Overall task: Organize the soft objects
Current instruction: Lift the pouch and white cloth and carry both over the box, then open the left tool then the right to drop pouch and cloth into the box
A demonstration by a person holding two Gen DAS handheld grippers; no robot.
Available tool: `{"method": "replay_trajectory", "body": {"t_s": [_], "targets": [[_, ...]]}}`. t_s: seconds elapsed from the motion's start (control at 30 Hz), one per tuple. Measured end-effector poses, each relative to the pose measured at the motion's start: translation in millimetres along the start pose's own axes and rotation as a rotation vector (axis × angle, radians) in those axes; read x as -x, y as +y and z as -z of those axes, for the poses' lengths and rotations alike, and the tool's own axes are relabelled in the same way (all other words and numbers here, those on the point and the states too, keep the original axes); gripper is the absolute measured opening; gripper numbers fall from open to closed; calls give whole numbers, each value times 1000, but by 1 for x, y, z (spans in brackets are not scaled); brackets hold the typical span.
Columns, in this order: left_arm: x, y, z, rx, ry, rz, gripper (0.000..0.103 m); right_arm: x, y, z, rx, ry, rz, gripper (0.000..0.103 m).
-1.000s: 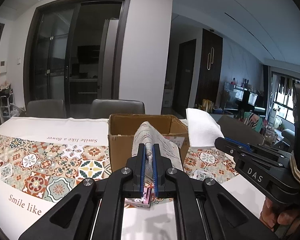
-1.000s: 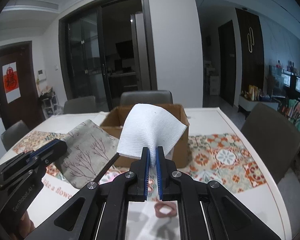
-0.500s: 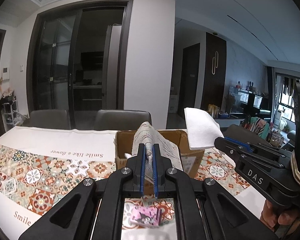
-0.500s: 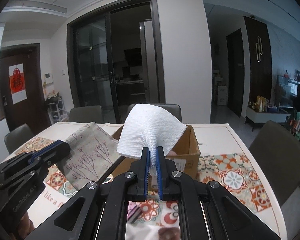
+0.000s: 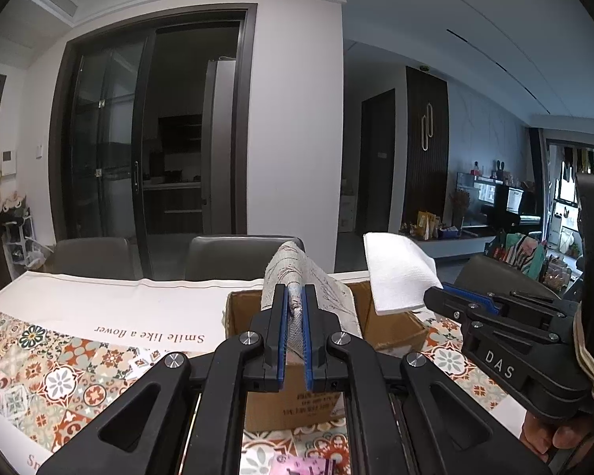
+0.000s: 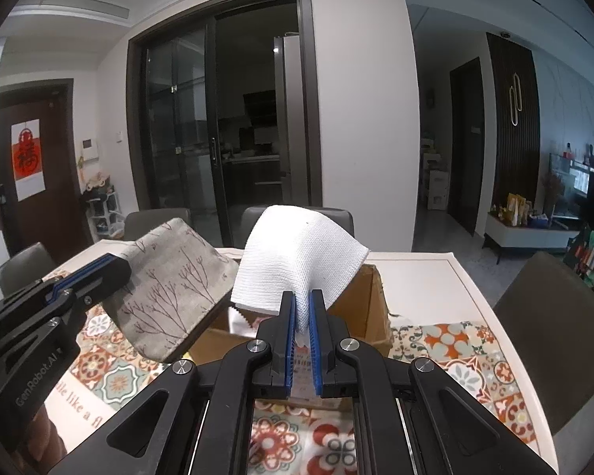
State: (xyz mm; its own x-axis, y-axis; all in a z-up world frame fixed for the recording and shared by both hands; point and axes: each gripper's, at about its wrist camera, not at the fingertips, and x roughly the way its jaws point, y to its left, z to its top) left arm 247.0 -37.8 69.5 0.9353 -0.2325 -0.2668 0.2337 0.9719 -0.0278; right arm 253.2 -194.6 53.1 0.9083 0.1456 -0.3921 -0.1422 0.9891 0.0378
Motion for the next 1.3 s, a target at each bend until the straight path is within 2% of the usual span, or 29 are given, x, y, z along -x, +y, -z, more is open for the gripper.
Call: {"method": "replay_trajectory", "body": {"t_s": [0.57,0.7,0.87,1.1,1.2,1.27,1.3], "targets": [[-72,-2,0,-7,20,-19,8,-71,-23,1,-16,85,20,8],[-93,-3,1,-9,51,-19,8,-86,-25,0,-16,114,12,8],[-115,-1,14,0,137,9,9,-103,-30,5,-26,158,18,8],[-127,-1,26,-19,204,27,10,-119,-37,17,-15,210,26,8],[-127,-2,29,-27,215,29,18,-125,-36,18,-19,225,16,8],[-124,-3,28,-29,213,28,31,-127,-36,20,-18,230,12,10],[-124,-3,27,-27,209,28,33,-127,-36,20,-18,232,9,12]]}}
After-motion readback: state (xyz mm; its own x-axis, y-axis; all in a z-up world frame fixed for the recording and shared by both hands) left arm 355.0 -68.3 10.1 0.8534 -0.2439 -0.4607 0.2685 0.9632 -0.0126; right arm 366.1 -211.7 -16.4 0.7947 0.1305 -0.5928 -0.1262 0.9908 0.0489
